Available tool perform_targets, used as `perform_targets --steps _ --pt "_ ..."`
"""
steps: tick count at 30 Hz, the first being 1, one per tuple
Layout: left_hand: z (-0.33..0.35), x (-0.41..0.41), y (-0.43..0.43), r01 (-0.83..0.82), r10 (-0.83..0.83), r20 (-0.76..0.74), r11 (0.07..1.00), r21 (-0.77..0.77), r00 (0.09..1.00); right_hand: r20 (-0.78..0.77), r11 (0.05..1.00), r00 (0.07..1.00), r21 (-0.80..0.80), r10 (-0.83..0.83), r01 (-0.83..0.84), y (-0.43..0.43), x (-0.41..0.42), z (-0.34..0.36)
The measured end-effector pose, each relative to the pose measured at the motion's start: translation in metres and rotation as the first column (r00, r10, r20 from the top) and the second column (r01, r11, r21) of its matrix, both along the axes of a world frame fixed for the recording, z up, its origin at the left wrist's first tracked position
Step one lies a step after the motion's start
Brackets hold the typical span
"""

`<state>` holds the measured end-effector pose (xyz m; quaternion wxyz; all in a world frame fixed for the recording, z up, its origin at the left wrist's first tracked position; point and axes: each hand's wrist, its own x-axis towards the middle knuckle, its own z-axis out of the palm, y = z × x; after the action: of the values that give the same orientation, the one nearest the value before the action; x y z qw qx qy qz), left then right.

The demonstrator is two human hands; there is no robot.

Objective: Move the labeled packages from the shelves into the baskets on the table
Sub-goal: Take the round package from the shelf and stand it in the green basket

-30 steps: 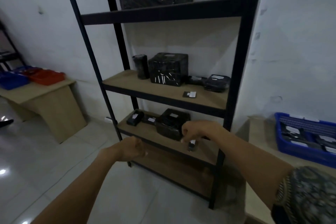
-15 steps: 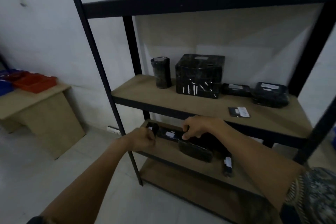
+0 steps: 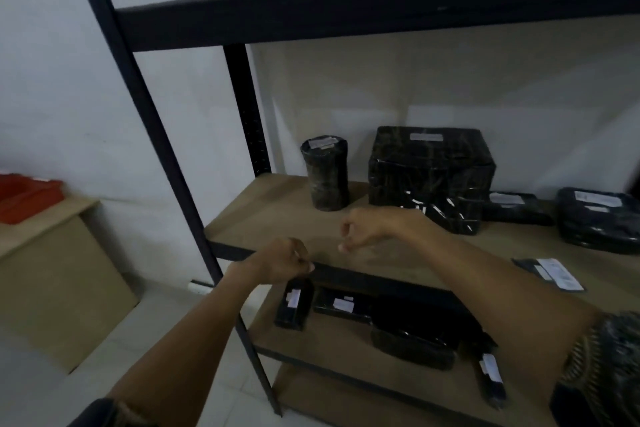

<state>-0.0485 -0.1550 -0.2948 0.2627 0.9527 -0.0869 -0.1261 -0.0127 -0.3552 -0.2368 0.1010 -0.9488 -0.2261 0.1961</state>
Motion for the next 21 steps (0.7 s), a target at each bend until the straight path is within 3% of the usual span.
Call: perform_targets --steps 8,11,14,17,21 --pt "-0.026 0.075 0.026 -0.017 -0.001 0.201 0.996 0.084 0.98 0.116 0.998 0.992 0.054 -0.047 0.041 0.037 0.065 0.042" --pt "-0.041 0.094 0.04 0.026 -0.093 0.315 0.977 0.212 0.945 0.272 0.987 0.951 0.11 -0.146 0.12 0.048 0.084 0.054" --pt "-0.058 0.102 0.051 0.041 -0.099 0.261 0.975 0.218 0.96 0.466 0.976 0.858 0.12 -0.216 0.181 0.063 0.103 0.052" --pt "-0.067 0.113 0.057 0.102 -0.156 0.198 0.961 0.259 0.968 0.565 0.966 0.786 0.099 -0.251 0.237 0.075 0.124 0.044" --pt "-0.072 0.119 0.058 0.133 -0.186 0.196 0.957 0.258 0.963 0.434 0.945 0.841 0.111 -0.324 0.307 0.083 0.151 0.037"
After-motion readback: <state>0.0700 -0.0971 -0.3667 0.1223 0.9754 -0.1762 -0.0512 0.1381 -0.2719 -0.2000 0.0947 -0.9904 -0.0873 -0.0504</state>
